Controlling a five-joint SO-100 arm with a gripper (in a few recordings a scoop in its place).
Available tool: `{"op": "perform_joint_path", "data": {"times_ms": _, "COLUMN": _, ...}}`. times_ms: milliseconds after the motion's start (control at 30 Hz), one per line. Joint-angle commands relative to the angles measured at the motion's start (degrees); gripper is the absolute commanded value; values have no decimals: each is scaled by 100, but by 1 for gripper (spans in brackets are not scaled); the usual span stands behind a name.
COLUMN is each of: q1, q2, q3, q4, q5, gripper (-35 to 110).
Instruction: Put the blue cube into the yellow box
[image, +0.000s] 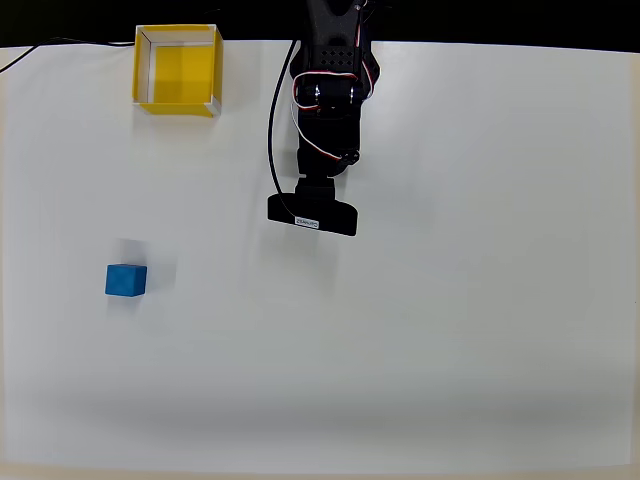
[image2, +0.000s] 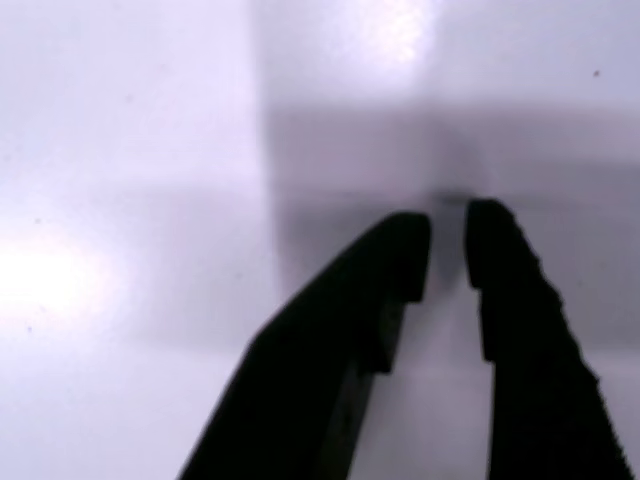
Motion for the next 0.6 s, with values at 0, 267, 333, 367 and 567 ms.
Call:
{"op": "perform_joint_path", "data": {"times_ms": 0, "q1": -255, "q2": 123, "q3": 149, "q4": -70, "q5": 167, "gripper": 0}}
{"op": "perform_joint_path", "data": {"times_ms": 267, "q1": -246, "q2": 123, "q3": 149, "q4": -70, "q5": 167, "gripper": 0}}
{"op": "perform_joint_path", "data": {"times_ms": 333, "q1": -246, "q2": 123, "q3": 149, "q4": -62, "q5": 79, "gripper": 0}}
{"op": "perform_joint_path", "data": {"times_ms": 367, "q1": -202, "q2": 105, "q3": 149, "q4": -70, "q5": -97, "gripper": 0}}
{"op": "perform_joint_path", "data": {"times_ms": 567, "q1": 536, "q2": -624, "q3": -88, "q4": -1784, "q5": -299, "gripper": 0}}
